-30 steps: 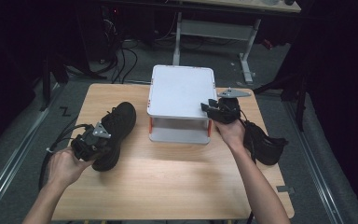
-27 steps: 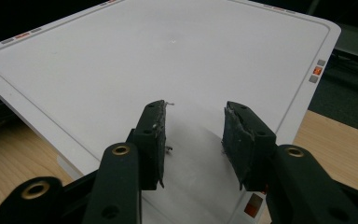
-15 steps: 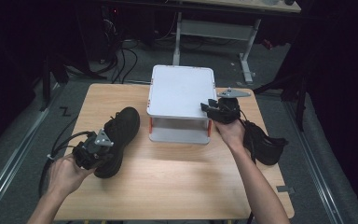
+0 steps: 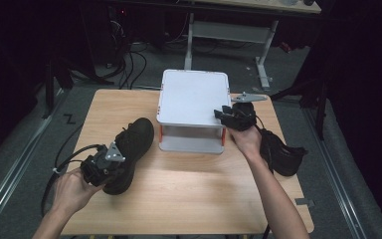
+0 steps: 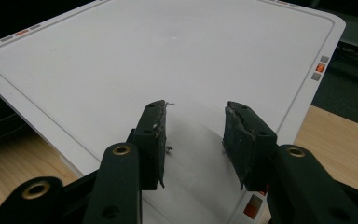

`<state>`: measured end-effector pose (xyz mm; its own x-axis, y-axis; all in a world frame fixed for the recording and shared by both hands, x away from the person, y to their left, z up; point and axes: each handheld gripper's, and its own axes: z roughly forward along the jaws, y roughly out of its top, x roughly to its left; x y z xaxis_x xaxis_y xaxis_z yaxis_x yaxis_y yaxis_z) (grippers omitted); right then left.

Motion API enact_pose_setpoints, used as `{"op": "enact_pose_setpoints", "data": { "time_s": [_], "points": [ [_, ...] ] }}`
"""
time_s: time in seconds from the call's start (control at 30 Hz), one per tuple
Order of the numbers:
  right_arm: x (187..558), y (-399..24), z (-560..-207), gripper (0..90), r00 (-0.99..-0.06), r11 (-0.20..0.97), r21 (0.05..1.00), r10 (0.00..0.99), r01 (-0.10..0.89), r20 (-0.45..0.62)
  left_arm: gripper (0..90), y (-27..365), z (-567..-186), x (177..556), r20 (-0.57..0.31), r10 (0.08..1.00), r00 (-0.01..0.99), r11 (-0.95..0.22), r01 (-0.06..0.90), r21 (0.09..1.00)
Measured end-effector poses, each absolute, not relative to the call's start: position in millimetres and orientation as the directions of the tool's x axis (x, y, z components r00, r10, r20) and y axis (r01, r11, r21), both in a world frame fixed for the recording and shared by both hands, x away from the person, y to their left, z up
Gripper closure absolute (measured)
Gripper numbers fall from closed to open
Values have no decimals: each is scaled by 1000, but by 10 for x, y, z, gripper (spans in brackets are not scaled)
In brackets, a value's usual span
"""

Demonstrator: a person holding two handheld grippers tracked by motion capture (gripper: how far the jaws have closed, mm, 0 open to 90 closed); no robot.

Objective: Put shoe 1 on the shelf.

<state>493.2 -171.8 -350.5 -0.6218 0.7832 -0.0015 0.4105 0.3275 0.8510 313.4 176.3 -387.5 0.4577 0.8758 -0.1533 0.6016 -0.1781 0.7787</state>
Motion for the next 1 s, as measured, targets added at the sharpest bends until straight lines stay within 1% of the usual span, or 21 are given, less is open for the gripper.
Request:
{"op": "enact_pose_setpoints", "data": {
  "time_s": [0.63, 0.77, 1.0],
  "points": [
    [4923, -1724, -3521, 593, -624, 324, 858, 782, 400, -4, 878, 1376, -3801, 3024, -173, 837, 520, -205, 590, 781],
    [4923, -1726, -3525, 592, -624, 321, 860, 782, 397, -4, 878, 1274, -3792, 3061, -194, 832, 519, -185, 590, 786],
    [4924, -1727, -3524, 593, -623, 321, 860, 782, 397, -4, 878, 1090, -3805, 3202, -168, 837, 521, -212, 591, 778]
  ]
}}
